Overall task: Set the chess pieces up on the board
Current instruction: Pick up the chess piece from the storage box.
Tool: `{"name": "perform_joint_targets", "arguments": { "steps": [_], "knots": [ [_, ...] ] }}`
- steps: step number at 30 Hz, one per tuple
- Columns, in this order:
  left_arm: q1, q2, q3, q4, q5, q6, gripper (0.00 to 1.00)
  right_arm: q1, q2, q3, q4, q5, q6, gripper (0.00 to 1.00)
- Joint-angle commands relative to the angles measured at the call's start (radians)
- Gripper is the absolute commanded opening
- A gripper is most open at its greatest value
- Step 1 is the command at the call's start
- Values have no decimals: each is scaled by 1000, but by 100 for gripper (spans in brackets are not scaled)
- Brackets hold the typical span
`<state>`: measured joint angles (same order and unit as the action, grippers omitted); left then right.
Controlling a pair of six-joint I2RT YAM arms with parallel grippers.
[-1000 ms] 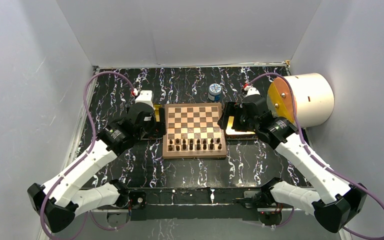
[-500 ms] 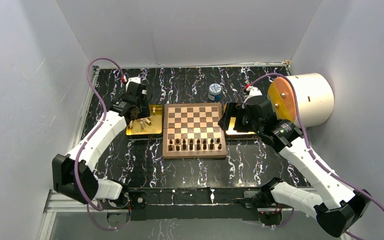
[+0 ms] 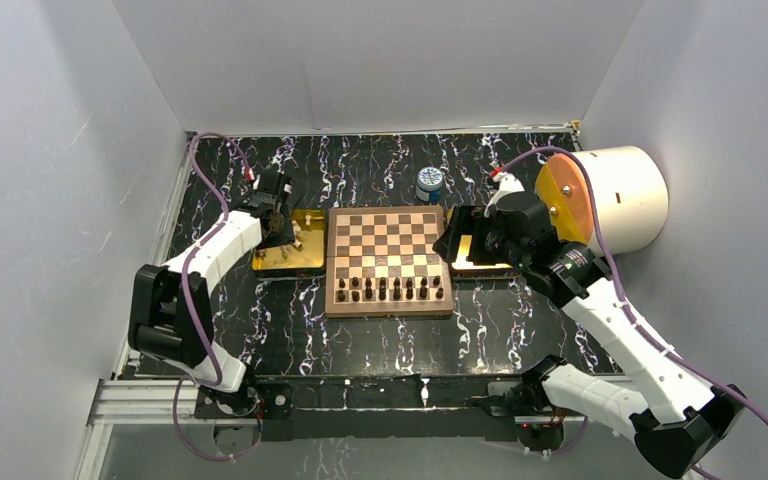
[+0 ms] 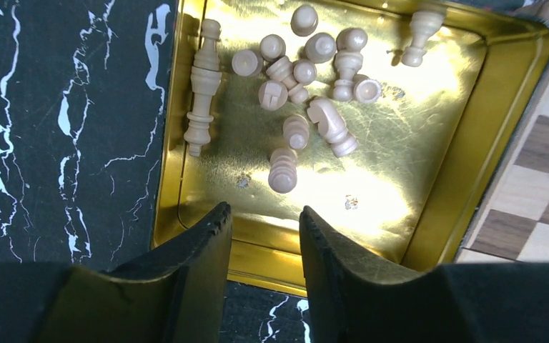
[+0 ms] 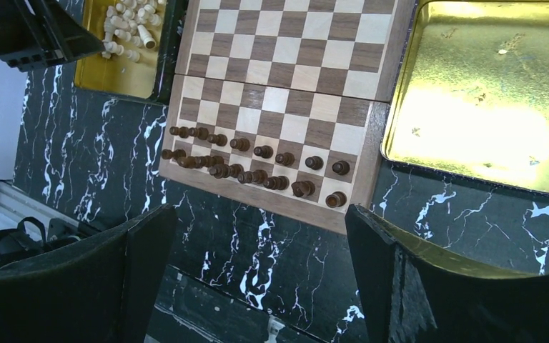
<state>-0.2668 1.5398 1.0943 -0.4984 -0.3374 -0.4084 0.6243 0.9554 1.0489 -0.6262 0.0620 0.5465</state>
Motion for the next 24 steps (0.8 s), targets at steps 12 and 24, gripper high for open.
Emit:
{"name": "perform_joint_targets", "arguments": {
  "steps": [12,24],
  "knots": [
    [31,79,-6,75,66,40,32,5,3,-6,51,-18,4,98],
    [38,116,16,66,75,66,20,6,-15,-26,54,1,10,98]
  ]
}}
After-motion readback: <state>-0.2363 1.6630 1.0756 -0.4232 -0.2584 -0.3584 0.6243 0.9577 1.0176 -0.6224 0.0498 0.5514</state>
